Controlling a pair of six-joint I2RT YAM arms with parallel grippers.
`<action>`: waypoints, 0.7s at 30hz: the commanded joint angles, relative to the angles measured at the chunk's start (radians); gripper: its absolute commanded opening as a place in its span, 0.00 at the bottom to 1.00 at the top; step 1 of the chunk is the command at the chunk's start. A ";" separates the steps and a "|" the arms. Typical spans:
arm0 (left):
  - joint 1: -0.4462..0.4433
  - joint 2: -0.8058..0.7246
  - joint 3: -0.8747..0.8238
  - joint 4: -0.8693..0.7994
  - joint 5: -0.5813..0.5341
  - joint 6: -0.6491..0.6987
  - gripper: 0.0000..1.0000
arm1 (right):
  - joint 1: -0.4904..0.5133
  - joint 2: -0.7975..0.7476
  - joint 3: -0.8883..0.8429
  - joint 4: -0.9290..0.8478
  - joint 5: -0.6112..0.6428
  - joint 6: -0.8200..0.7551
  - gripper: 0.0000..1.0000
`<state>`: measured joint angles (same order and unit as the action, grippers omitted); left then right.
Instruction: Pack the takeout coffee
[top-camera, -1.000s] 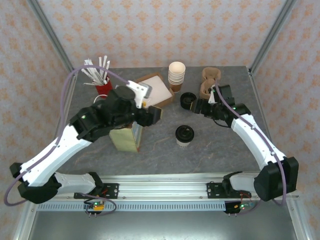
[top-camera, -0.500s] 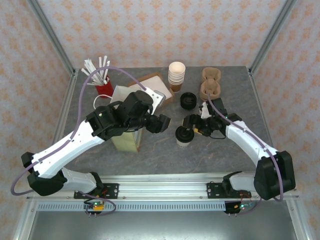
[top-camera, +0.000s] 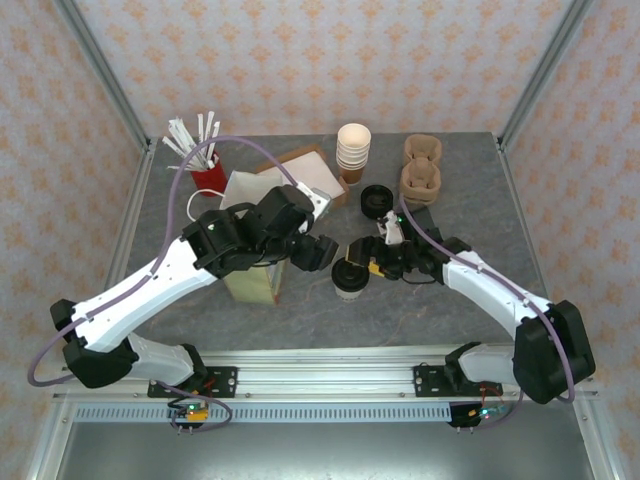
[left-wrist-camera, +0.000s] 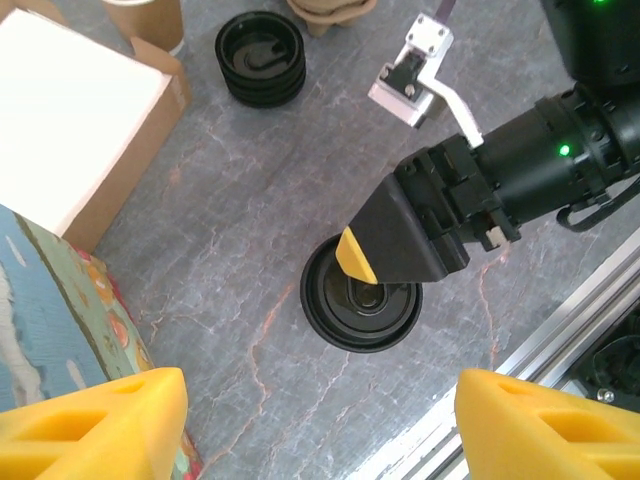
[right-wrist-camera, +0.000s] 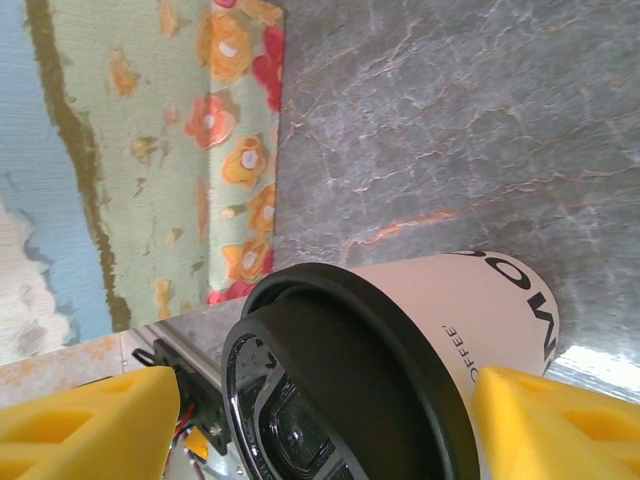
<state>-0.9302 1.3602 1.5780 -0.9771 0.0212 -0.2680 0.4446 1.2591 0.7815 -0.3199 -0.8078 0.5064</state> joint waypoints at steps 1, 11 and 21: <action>-0.027 0.033 0.019 -0.062 0.008 0.007 0.71 | -0.004 -0.026 0.023 -0.009 -0.023 -0.014 0.78; -0.047 0.246 0.139 -0.182 0.023 0.066 0.72 | -0.261 -0.070 0.129 -0.175 0.341 -0.130 0.79; -0.044 0.518 0.322 -0.307 0.059 0.186 0.77 | -0.261 -0.105 0.124 -0.235 0.546 -0.225 0.79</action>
<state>-0.9737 1.8481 1.8534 -1.1969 0.0681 -0.1440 0.1833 1.2015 0.9089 -0.5198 -0.3595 0.3248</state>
